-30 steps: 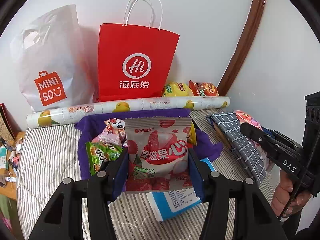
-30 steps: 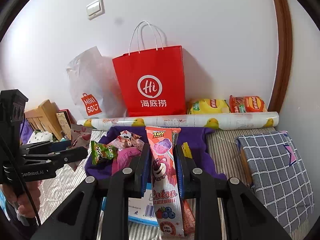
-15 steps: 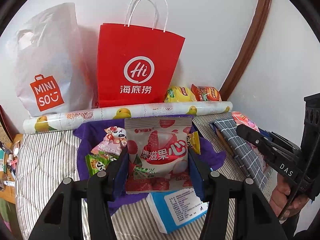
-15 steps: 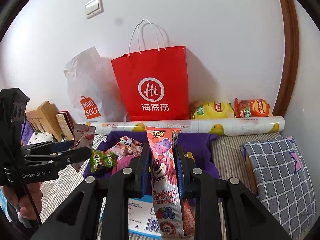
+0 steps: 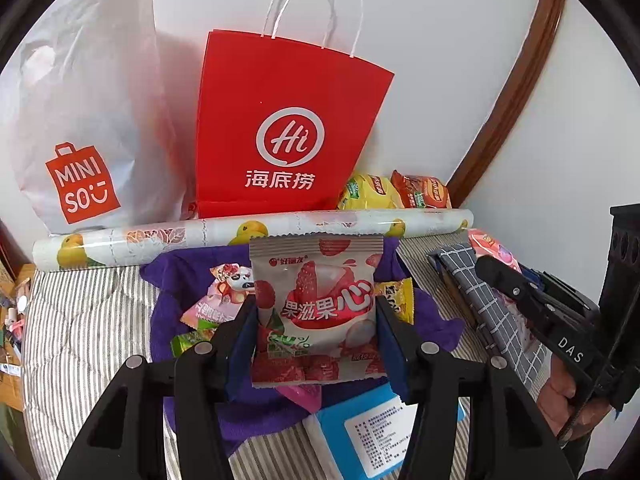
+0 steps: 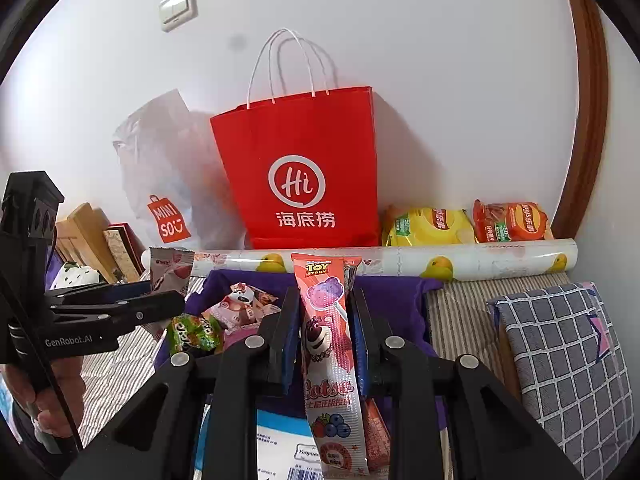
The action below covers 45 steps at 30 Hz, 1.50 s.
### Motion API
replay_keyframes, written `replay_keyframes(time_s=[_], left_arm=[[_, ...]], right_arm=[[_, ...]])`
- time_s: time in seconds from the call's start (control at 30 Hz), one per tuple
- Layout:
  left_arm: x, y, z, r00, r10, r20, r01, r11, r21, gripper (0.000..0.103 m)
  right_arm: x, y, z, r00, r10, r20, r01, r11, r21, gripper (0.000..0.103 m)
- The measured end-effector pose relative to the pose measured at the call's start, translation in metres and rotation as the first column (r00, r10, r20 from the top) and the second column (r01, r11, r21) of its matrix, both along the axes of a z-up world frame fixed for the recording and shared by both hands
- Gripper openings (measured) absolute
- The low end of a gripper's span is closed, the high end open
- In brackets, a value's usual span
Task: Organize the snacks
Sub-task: 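Carry the ice-pop packet and lychee jelly packet in both tools over the purple towel, then open both tools to drop the two packets onto the purple towel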
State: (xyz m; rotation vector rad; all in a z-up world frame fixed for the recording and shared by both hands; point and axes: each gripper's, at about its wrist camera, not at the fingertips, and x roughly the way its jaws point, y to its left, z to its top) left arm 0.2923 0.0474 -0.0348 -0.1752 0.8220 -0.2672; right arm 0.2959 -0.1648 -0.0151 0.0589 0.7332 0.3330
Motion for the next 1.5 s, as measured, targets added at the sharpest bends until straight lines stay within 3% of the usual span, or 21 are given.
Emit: replay_keyframes(time_s=[0.5, 1.03, 1.5], left_arm=[[0.03, -0.003, -0.005, 1.0, 0.019, -0.015, -0.019, 1.0, 0.006, 0.053], [0.05, -0.008, -0.03, 0.997, 0.029, -0.076, -0.027, 0.999, 0.021, 0.053], [0.061, -0.019, -0.052, 0.991, 0.001, -0.135, 0.001, 1.0, 0.016, 0.053]], right_arm=[[0.033, 0.005, -0.016, 1.0, 0.016, -0.024, -0.016, 1.0, 0.012, 0.024], [0.064, 0.006, -0.069, 0.989, 0.039, -0.139, -0.035, 0.999, 0.031, 0.024], [0.073, 0.01, -0.099, 0.977, 0.042, -0.211, -0.044, 0.999, -0.009, 0.025]])
